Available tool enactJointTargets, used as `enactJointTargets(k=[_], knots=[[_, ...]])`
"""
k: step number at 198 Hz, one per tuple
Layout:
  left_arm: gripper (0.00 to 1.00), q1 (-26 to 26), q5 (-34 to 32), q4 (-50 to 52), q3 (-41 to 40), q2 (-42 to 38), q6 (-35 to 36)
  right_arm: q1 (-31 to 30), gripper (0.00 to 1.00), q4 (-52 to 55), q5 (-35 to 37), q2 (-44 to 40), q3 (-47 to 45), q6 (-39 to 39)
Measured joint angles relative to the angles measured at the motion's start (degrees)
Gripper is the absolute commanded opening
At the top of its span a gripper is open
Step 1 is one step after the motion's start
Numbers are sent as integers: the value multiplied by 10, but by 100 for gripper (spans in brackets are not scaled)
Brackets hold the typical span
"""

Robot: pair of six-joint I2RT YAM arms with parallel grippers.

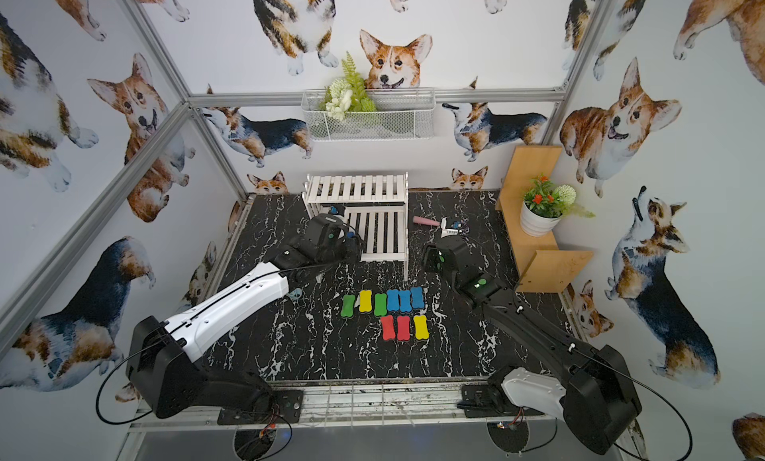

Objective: Remove the whiteboard erasers from the shelf
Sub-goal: Adjust the shelf at the center of the board, then pick up the whiteboard eraser from the shelf.

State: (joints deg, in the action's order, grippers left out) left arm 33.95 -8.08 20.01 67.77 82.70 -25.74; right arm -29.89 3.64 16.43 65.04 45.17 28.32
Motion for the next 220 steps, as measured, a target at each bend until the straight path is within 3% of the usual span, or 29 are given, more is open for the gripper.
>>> enactJointTargets(k=[180, 185, 220], knots=[[55, -13, -13, -36, 8, 79, 14, 1, 62, 6, 20, -51, -28, 12], [54, -13, -12, -37, 8, 80, 14, 1, 66, 6, 20, -52, -28, 12], [53, -10, 1, -43, 10, 82, 18, 3, 66, 6, 19, -53, -28, 12]])
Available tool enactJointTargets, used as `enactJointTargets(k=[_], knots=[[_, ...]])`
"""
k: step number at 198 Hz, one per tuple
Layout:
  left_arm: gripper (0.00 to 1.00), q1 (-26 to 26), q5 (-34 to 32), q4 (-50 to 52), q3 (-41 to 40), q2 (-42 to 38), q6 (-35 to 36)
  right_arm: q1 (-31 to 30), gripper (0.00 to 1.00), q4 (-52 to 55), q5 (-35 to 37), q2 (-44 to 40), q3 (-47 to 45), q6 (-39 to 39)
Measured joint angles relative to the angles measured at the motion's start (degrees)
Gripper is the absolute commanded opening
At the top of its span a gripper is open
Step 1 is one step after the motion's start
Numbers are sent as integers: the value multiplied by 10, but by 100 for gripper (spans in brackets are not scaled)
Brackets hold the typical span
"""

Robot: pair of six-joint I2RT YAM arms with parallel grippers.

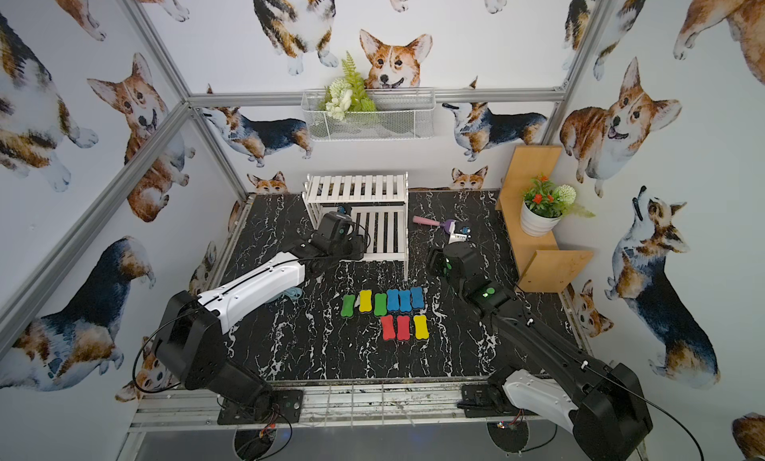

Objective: Remove the whiteboard erasers from the shelf
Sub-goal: Pick up the whiteboard eraser from the shelf.

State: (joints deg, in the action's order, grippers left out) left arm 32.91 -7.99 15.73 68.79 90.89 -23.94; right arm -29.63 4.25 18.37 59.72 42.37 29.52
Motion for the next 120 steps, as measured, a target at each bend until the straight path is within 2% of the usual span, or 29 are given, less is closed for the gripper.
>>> enactJointTargets(k=[57, 95, 120], knots=[[55, 6, 6, 9, 28, -7, 2, 0, 66, -1, 3, 4, 0, 0], [65, 5, -23, 25, 32, -19, 2, 0, 67, -1, 9, 4, 0, 0], [68, 3, -37, 40, 31, -7, -1, 0, 67, -1, 11, 4, 0, 2]])
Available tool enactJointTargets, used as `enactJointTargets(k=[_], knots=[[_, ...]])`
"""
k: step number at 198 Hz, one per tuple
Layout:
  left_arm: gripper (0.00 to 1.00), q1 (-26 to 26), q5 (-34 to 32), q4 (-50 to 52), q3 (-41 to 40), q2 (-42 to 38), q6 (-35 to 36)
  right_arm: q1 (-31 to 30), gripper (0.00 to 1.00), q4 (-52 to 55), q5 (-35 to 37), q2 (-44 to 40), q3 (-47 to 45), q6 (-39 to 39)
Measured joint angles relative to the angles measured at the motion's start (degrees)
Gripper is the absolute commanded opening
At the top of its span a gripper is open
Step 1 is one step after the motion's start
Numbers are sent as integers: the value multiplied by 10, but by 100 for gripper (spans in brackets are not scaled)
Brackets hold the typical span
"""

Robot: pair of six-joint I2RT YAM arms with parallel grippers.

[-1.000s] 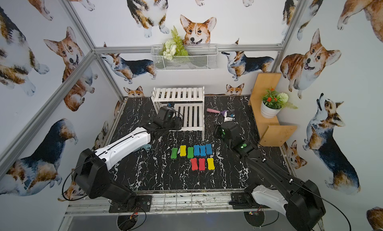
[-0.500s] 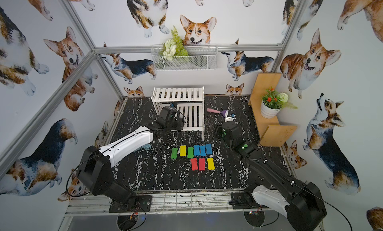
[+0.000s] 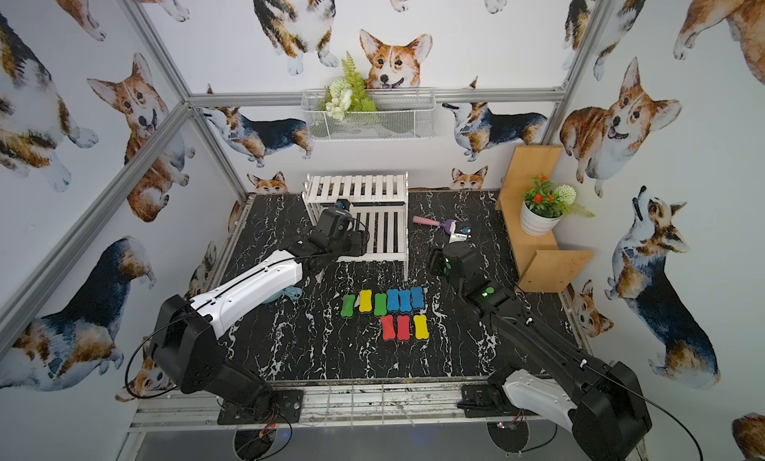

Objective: Remove the whiteboard erasers from the shelf
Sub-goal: Pick up the whiteboard eraser from the shelf.

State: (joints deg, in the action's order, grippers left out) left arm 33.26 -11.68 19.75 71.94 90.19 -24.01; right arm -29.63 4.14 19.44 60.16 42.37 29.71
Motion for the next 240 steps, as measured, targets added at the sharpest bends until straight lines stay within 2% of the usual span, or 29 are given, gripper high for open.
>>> enactJointTargets(k=[164, 213, 240], knots=[[68, -3, -39, 27, 22, 44, 1, 10, 68, 0, 8, -1, 0, 0], [61, -2, -50, 30, 31, 66, 9, 13, 68, 0, 9, -1, 0, 0], [49, -2, -57, 32, 36, 74, 16, 14, 68, 0, 9, -1, 0, 0]])
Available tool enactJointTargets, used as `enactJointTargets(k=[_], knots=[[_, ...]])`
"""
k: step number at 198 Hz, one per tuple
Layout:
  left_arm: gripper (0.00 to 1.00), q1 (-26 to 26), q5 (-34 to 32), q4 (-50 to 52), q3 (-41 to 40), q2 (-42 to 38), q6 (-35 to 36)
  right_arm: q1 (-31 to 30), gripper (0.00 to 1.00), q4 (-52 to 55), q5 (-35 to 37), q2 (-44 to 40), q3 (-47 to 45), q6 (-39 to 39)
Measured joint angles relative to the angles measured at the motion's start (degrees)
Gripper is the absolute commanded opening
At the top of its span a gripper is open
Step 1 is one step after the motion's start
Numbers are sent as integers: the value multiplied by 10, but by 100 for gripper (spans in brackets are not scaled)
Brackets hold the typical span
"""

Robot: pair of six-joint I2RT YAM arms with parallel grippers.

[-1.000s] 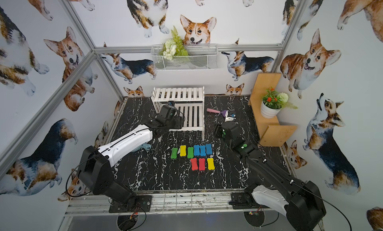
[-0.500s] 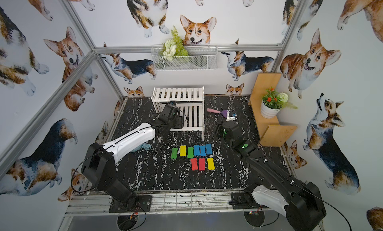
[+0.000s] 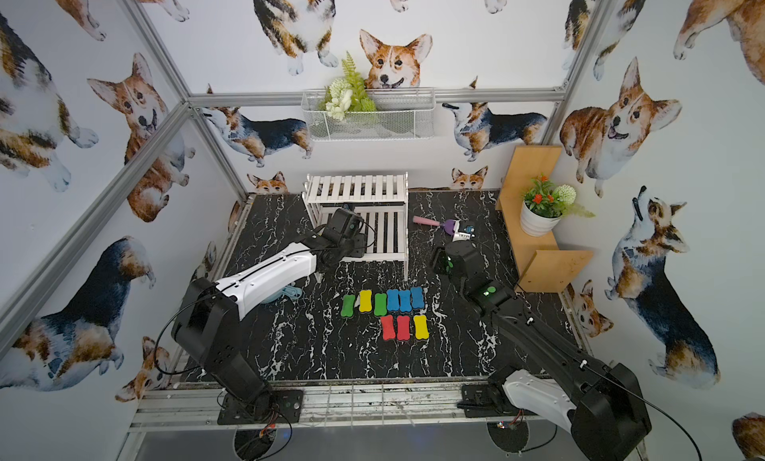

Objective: Remove the whiteboard erasers from the shelf
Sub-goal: Pick up the whiteboard eraser from the shelf, then place the whiteboard eraser at the center of the board.

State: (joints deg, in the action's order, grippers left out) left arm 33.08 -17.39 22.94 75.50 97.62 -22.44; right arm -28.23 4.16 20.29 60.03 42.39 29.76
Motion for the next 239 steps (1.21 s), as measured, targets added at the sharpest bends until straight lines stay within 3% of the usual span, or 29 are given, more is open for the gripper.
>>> enactJointTargets(k=[61, 98, 136, 171, 204, 239], knots=[[42, 3, 1, 9, 11, -9, 2, 2, 68, 0, 0, 2, -1, 2], [42, 16, 4, 11, 5, -83, -3, 3, 68, 0, 0, 1, -1, 2], [41, 54, 14, 25, -88, -181, -45, 5, 68, 0, 0, -1, -4, 11], [40, 136, 30, 60, -186, -266, -114, 5, 68, 0, -1, -3, -7, 13], [40, 197, 77, 91, -257, -294, -190, 6, 68, 0, -5, -3, -7, 13], [38, 216, 114, 113, -293, -278, -241, 6, 68, 0, -5, -3, -5, 13]])
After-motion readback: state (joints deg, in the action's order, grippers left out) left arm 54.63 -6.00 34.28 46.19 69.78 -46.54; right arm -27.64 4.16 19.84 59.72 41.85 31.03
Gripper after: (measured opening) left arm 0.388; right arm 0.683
